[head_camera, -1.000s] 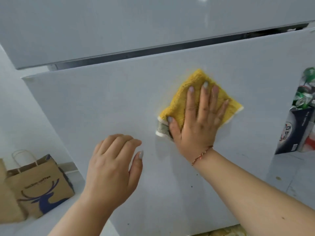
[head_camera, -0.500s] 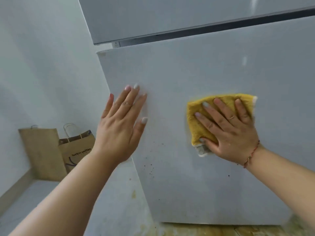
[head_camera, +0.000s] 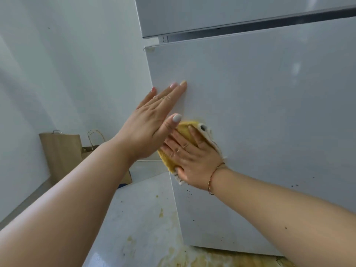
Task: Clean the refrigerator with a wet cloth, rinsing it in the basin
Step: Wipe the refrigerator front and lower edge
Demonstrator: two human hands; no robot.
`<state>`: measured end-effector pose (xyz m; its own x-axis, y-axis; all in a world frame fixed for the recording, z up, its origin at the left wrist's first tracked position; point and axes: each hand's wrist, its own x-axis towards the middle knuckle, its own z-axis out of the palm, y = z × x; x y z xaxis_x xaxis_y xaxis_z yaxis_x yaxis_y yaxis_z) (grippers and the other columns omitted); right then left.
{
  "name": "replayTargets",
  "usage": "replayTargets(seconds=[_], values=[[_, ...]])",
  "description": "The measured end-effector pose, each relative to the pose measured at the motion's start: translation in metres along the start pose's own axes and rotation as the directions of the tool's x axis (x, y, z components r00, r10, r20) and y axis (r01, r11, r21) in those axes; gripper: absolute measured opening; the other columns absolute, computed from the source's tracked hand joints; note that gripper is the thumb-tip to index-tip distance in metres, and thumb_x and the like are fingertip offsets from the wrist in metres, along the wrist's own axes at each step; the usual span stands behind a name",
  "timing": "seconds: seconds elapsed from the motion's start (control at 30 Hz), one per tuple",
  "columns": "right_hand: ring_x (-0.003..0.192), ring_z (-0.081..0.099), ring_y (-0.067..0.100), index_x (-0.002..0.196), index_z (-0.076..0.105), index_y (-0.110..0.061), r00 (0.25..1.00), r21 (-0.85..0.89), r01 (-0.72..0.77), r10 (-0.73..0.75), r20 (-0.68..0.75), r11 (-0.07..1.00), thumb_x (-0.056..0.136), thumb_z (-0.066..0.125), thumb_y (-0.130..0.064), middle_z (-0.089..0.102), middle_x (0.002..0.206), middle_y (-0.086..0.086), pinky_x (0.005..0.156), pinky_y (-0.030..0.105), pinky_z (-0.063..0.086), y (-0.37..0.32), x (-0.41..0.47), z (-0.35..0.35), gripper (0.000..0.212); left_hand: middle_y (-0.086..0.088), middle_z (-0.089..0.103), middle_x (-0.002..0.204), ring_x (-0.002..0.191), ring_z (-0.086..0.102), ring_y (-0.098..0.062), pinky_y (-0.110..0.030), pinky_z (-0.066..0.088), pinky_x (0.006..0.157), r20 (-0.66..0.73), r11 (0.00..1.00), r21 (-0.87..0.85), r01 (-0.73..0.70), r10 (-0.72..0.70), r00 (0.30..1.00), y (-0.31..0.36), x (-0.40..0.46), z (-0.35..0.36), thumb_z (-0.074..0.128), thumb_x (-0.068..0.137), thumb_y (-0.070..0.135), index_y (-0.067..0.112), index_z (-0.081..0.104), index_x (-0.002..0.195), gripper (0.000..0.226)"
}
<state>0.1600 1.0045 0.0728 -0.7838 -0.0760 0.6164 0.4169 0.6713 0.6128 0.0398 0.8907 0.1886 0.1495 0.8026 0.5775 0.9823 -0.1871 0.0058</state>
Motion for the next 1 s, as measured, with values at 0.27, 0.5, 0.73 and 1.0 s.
replayTargets(seconds=[0.27, 0.5, 0.73, 1.0], values=[[0.143, 0.027, 0.017, 0.145, 0.039, -0.019, 0.994, -0.031, 0.086, -0.084, 0.066, 0.996, 0.084, 0.051, -0.025, 0.032, 0.153, -0.002, 0.120, 0.043, 0.008, 0.015, -0.100, 0.015, 0.062, -0.001, 0.023, 0.158, 0.146, 0.005, -0.001, -0.032, 0.000, 0.121, -0.034, 0.999, -0.036, 0.034, -0.035, 0.999, 0.004, -0.001, 0.005, 0.010, 0.097, 0.057, 0.017, 0.017, 0.153, 0.069], [0.139, 0.033, 0.024, 0.140, 0.048, -0.020, 0.931, 0.020, -0.302, 0.300, -0.207, 0.953, 0.081, 0.053, -0.028, 0.040, 0.148, 0.002, 0.111, 0.057, 0.023, 0.059, -0.080, -0.017, 0.060, 0.016, 0.015, 0.148, 0.143, 0.004, 0.006, -0.029, -0.002, 0.121, -0.081, 0.998, -0.046, 0.033, -0.037, 0.996, 0.005, 0.000, 0.009, 0.017, 0.099, 0.047, 0.017, 0.019, 0.153, 0.061], [0.144, 0.018, 0.023, 0.148, 0.030, -0.023, 0.981, 0.072, -0.171, 0.176, -0.082, 0.983, 0.079, 0.055, -0.043, 0.028, 0.155, 0.002, 0.117, 0.052, 0.002, 0.014, -0.024, -0.001, 0.077, 0.008, 0.017, 0.157, 0.147, 0.004, -0.006, -0.041, 0.002, 0.121, -0.141, 0.995, 0.090, 0.047, -0.034, 0.989, 0.011, 0.000, 0.024, 0.020, 0.100, 0.046, 0.017, 0.016, 0.153, 0.060], [0.145, 0.020, 0.023, 0.148, 0.028, -0.014, 0.961, 0.080, 0.253, -0.260, 0.092, 0.964, 0.090, 0.051, -0.032, 0.027, 0.156, 0.003, 0.119, 0.044, 0.006, -0.012, -0.073, 0.035, 0.065, -0.002, 0.019, 0.160, 0.149, 0.008, -0.016, -0.043, 0.007, 0.121, -0.247, 0.972, 0.191, 0.135, -0.085, 0.965, 0.031, 0.001, 0.044, 0.027, 0.100, 0.045, 0.017, 0.021, 0.152, 0.060]])
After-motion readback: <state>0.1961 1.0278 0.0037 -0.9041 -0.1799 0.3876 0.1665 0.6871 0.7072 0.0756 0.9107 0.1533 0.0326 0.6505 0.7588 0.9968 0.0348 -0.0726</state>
